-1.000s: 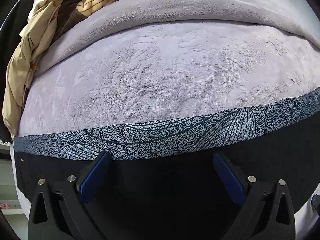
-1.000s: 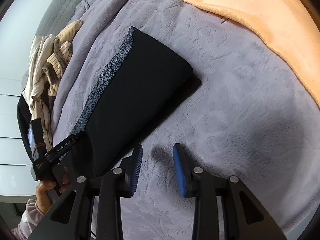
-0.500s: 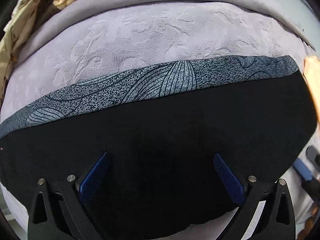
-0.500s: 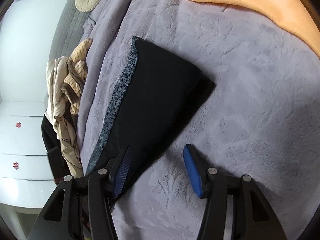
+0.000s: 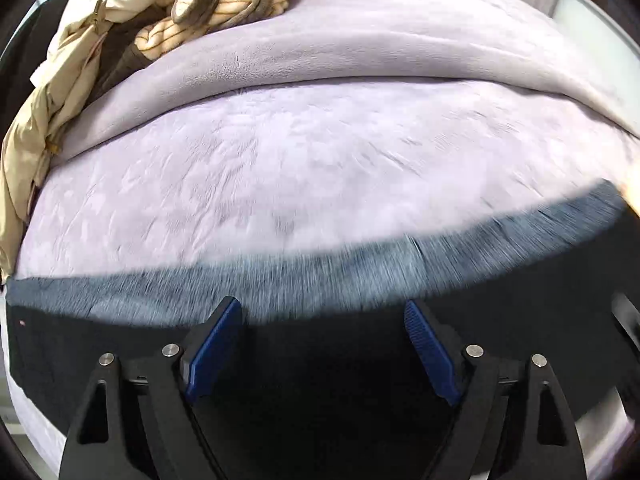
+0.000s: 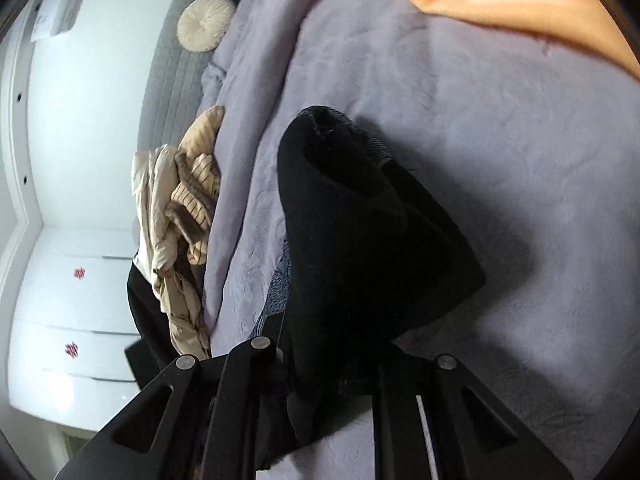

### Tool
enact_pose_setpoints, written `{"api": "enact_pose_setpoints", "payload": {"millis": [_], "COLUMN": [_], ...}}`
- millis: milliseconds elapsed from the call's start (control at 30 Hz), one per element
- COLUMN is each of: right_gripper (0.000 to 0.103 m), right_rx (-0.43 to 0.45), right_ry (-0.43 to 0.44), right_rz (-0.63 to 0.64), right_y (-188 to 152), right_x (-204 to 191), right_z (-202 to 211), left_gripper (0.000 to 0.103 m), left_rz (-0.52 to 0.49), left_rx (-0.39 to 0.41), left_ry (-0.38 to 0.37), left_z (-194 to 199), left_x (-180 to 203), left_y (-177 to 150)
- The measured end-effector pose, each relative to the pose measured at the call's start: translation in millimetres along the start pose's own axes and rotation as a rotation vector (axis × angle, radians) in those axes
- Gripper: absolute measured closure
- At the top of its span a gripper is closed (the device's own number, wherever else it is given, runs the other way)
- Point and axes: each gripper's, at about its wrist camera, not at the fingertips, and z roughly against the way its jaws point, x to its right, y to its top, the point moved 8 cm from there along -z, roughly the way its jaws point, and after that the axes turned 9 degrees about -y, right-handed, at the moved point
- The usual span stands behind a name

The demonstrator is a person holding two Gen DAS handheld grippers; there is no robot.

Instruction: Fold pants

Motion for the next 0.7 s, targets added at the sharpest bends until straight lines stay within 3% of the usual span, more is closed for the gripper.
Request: {"api": "enact_pose_setpoints", "payload": {"millis": [67,133,233,333,400,500,633,700], "right_gripper": [0.089,0.090,0.090,0.089,0.090,0.089,0.090,0.089], "right_rx": [0.002,0.004,0.015,0.017,0.020,-0.003,0.000,0.002], "right_ry": [0.006,-0.006,-0.010,-0.026,-0.043,-0.100,-0.131,-0.183], "right_rz": [0.041,0.065,0.101,0.193,0.263,0.402,0.542,0.623], "right_y": [-0.8,-1.3,-2.9,-13.0,-21.4,-46.1,-80.7,-100.5], "right_x": [-15.1,-24.0,-37.7,-65.1,-79.9,-111.0,-159.8,-181.6], "right_z": [0.4,-2.0,3.5,9.8,15.9,12.5,4.1,-7.5], "left_gripper": [0.012,0.012,0.012,0.012,0.011,0.011,0.011,0.011], "left_rz": [-0.038,-0.088,-0.052,-0.030,-0.063,-0.149,-0.041,-0.006], "left_rx": [-0.020,0.000,-0.017,-0.012,-0.064,-0.054,-0.063,-0.040], "left_ry": [0.029,0.073,-0.028,-0.070,-0.102,-0.086,-0.170,-0.149], "left_z": [-22.7,-19.0,10.3,35.6,31.2,30.9,60.7,80.1], "left_x": [8.2,13.3,12.5,4.4,10.2,15.7,-24.0,-56.9], "left_y": [3.9,3.9,-8.4,-34.9,-59.5,-80.8,-84.0,-85.6]}}
